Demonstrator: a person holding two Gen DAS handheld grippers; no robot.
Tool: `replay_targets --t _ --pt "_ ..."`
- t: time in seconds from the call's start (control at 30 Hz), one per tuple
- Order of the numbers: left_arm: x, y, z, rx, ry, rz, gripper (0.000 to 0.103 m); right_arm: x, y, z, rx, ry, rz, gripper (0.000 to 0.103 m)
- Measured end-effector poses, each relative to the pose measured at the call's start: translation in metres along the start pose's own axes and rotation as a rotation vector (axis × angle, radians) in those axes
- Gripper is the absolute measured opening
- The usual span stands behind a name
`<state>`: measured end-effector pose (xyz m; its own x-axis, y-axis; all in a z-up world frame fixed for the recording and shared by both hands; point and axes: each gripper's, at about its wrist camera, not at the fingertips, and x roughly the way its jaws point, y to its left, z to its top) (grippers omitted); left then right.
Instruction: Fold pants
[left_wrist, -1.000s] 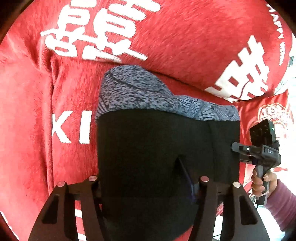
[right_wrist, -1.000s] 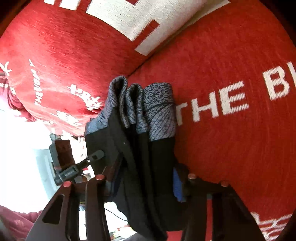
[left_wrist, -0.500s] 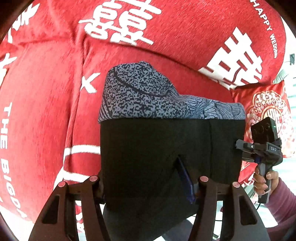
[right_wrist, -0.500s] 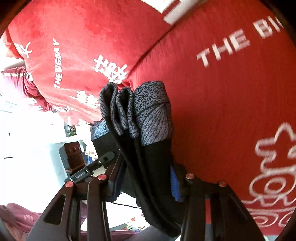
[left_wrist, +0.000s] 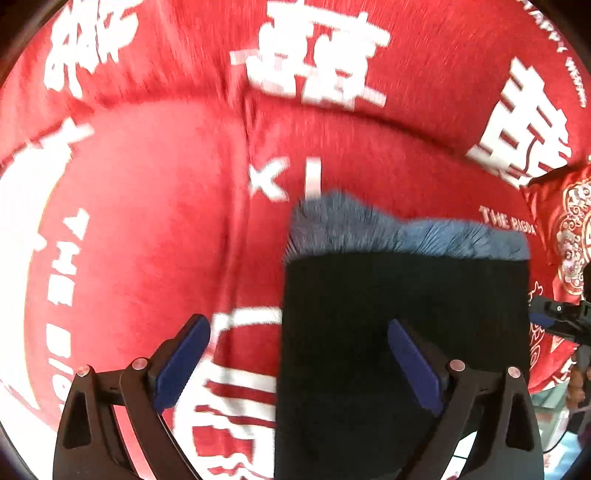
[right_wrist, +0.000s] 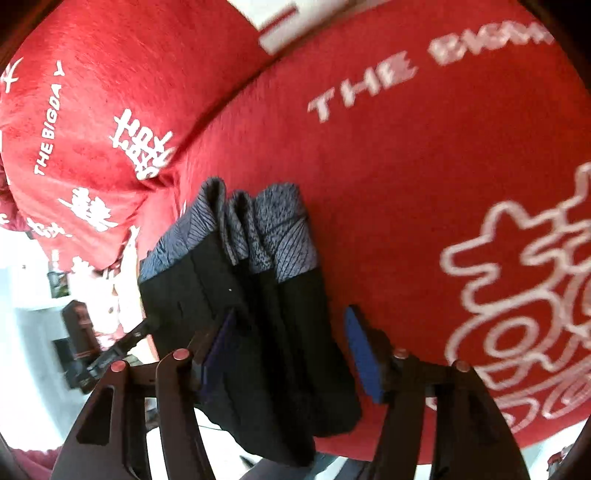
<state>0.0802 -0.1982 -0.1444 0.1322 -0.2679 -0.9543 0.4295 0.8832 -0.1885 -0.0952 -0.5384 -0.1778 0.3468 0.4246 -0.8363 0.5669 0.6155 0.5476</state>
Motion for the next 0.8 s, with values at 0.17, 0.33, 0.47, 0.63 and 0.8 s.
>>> replay_targets --t 0.17,0.33,0.47,0.63,0.8 --pt "-0.027 -0.02 0.013 0.084 -0.058 -0.127 0.098 -0.026 0.035 0.002 -0.11 -0.089 0.021 0.034" --pt "0.008 -0.053 0.017 0.151 -0.022 -0.16 0.098 0.005 0.067 0.005 -0.201 -0.039 0.024 0.034" --pt "0.04 -0.055 0.01 0.171 0.004 -0.099 0.098 0.032 0.061 0.004 -0.212 -0.013 -0.012 0.032" --pt "0.048 -0.047 0.005 0.173 0.026 -0.063 0.098 0.031 0.053 0.007 -0.177 -0.02 0.039 0.029" --pt "0.034 -0.037 -0.002 0.117 0.067 0.003 0.098 0.015 0.054 -0.001 -0.14 -0.013 -0.012 0.036"
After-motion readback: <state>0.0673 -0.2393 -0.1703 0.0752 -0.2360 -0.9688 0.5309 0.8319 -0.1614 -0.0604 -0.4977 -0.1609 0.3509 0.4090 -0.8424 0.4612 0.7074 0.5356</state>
